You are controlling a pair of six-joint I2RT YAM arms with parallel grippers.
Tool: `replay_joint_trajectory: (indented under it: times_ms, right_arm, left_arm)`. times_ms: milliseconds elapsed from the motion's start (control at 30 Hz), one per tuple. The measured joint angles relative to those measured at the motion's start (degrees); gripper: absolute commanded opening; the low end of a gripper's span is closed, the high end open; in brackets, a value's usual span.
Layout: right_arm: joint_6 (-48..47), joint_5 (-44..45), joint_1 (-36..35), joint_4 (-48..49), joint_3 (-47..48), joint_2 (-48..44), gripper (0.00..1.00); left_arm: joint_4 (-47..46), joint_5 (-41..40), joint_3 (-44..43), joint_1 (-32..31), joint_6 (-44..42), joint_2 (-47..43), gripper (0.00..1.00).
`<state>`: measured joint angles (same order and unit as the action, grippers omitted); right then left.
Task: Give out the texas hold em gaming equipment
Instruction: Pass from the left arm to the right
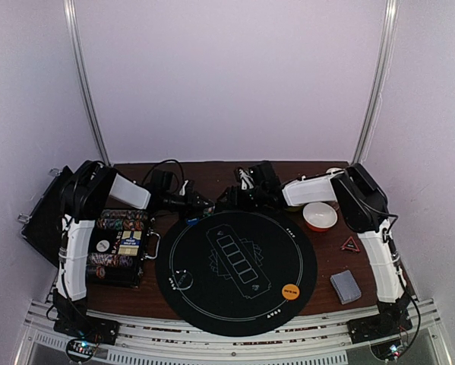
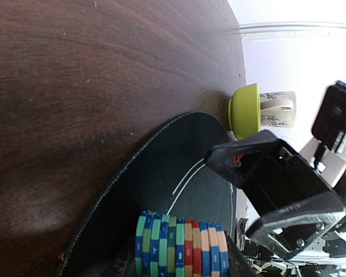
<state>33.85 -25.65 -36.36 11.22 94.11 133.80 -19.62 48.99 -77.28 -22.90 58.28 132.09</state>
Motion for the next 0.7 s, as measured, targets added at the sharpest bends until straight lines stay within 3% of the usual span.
replay_joint_trajectory:
  times_ms: [233,467,700]
  right_arm:
    - [-11.4,-0.1,-1.0,-0.3,-1.2,-0.8,0.74]
    - [-20.7,2.8,-6.4,4.9,-12.4,-5.7,0.76]
    - [-26.9,10.3,-9.5,5.9,-10.7,-5.5,0.76]
  left_arm:
    - [-2.4,0.9,0.8,0.2,1.8,0.3,0.25]
    - [-8.1,1.7,5.7,0.2,3.8,-1.0,0.24]
    - [-8.6,2.7,6.1,0.2,4.2,-1.1,0.24]
